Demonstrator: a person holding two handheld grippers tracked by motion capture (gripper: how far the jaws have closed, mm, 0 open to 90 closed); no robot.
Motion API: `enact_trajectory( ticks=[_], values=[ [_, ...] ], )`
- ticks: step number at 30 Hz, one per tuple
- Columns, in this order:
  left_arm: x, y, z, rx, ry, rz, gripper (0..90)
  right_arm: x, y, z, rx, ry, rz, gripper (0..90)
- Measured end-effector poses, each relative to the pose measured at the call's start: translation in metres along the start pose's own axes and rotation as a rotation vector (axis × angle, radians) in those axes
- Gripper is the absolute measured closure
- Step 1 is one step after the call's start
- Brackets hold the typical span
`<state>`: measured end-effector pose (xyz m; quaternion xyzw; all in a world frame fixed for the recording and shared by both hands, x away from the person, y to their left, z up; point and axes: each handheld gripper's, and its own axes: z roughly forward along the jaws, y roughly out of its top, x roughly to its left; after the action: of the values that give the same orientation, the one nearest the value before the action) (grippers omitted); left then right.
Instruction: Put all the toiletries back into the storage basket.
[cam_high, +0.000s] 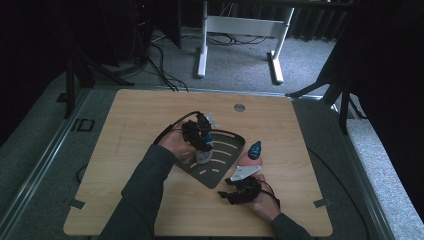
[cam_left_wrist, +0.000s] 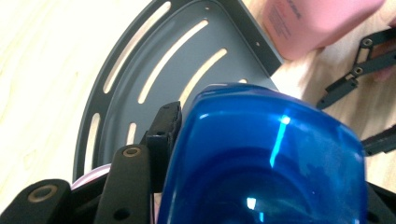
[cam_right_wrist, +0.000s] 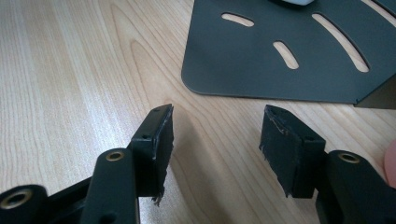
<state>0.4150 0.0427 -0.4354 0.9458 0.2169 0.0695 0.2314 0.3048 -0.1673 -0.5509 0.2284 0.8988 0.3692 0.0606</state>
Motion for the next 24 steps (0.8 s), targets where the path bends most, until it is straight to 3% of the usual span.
enact_trajectory(
  ticks=[8,24],
  values=[
    [0.007,0.002,0.007,-0.011,-0.006,-0.019,54.7,0.0,0.0,-0.001,-0.003,0.004,0.004,43.8],
    [0.018,0.013,0.012,-0.011,0.032,-0.063,54.8,0.0,0.0,-0.002,-0.006,0.006,0.003,43.8]
  ],
)
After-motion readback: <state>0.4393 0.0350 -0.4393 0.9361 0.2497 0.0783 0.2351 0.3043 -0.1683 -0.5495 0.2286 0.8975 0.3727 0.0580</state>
